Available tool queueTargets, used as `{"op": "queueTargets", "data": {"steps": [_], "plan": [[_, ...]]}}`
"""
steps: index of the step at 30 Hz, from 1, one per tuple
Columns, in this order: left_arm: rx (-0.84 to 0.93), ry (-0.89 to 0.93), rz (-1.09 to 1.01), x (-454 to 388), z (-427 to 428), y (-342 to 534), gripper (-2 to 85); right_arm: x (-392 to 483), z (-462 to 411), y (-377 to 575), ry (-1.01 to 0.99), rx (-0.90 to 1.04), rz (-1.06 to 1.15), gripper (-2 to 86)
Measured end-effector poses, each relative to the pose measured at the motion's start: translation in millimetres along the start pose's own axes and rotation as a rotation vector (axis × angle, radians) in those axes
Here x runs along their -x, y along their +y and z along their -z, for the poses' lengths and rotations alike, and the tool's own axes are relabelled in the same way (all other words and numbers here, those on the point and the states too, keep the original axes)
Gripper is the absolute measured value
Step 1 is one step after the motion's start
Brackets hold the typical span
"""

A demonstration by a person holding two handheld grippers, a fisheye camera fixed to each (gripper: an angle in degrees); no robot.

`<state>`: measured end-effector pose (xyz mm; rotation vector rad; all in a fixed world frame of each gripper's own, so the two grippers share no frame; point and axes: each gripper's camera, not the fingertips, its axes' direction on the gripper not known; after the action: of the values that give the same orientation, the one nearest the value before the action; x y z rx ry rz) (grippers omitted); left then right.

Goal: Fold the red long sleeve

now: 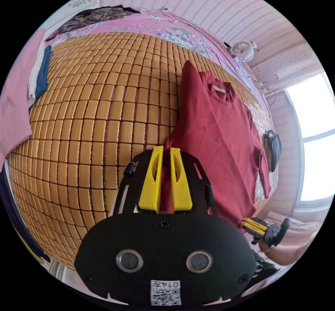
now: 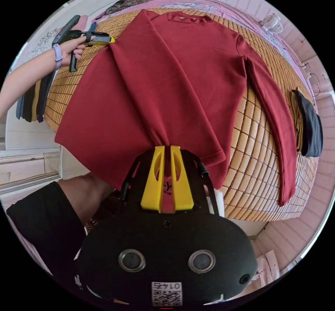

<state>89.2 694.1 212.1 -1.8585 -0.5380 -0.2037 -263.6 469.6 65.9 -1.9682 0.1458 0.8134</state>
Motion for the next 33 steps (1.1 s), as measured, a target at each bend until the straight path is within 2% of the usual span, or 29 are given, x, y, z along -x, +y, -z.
{"op": "queueTargets", "data": {"steps": [2,6,8,11,13,16,18,21,25,28,33], "plan": [[-0.083,-0.047,-0.049,-25,23,6,3.9,-17,5,7,-0.067,0.009,-0.046,4.3],[-0.214,-0.173,-0.319,-115,70,22,4.0,-68,22,48,-0.266,-0.024,-0.188,6.7],[-0.215,-0.175,-0.470,-165,68,29,3.9,-90,31,76,-0.231,-0.041,-0.221,7.9],[-0.119,-0.074,-0.726,-260,29,38,4.5,-139,43,124,-0.111,-0.108,-0.302,8.7],[-0.019,0.100,-0.884,-337,-19,49,5.0,-195,49,159,-0.052,-0.161,-0.449,9.7],[0.136,0.323,-1.001,-435,-80,61,5.9,-265,55,208,-0.014,-0.267,-0.709,11.5],[0.179,0.388,-1.037,-488,-109,65,6.1,-299,56,239,-0.008,-0.341,-0.863,12.7],[0.162,0.327,-1.134,-564,-146,62,6.8,-334,47,279,0.003,-0.436,-1.017,15.0],[0.113,0.245,-1.194,-641,-192,41,8.2,-354,25,299,0.125,-0.418,-1.033,16.0],[0.148,0.181,-1.236,-679,-231,37,9.0,-365,3,303,0.108,-0.363,-1.027,15.6],[0.204,0.041,-1.275,-694,-278,54,9.1,-361,-10,312,0.173,-0.379,-0.968,13.1]]}}
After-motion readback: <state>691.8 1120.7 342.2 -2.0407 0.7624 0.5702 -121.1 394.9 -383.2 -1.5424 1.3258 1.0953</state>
